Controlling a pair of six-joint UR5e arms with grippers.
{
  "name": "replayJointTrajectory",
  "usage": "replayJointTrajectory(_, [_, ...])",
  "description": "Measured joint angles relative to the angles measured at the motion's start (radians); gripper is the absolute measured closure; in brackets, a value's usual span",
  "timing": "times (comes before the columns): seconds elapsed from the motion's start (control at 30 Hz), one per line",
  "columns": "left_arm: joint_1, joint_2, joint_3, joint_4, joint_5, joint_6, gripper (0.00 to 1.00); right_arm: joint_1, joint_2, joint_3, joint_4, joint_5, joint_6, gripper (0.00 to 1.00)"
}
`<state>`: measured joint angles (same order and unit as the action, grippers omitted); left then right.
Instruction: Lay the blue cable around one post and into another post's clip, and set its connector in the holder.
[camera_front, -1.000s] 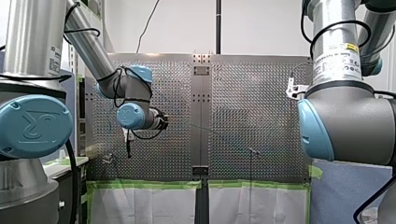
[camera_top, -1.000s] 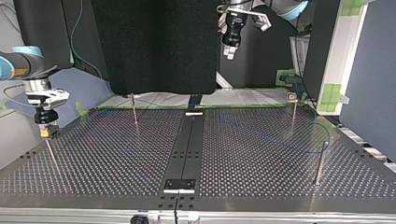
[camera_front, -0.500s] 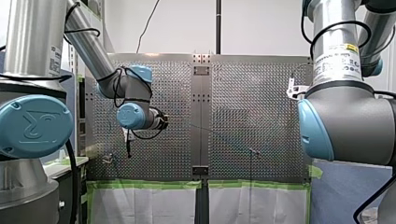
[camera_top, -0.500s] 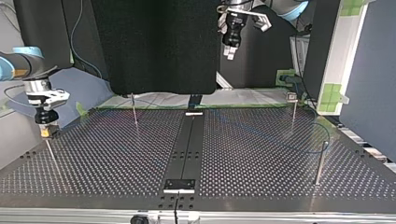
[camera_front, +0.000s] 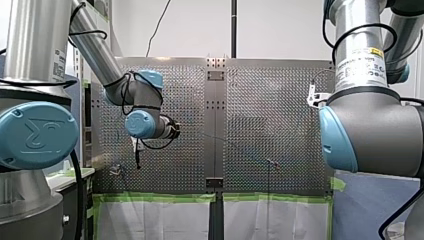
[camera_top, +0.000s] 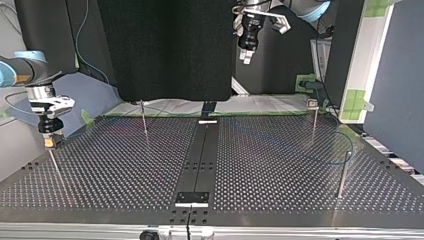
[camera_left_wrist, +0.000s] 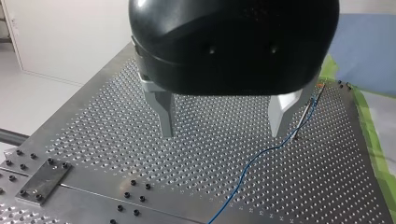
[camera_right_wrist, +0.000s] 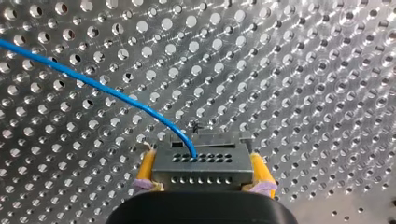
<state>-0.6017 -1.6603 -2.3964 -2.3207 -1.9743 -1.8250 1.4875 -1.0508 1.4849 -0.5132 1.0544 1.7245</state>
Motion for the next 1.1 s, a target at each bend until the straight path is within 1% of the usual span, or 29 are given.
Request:
replayJointTrajectory(0.7, [0.000, 0.000, 0.000, 0.000, 0.001, 0.001, 0.00, 0.001, 0.005, -0.015, -0.002, -0.016, 0.004, 1.00])
replayJointTrajectory(1.1, [0.000, 0.000, 0.000, 0.000, 0.001, 0.001, 0.00, 0.003, 0.007, -0.016, -0.006, -0.017, 0.004, 1.00])
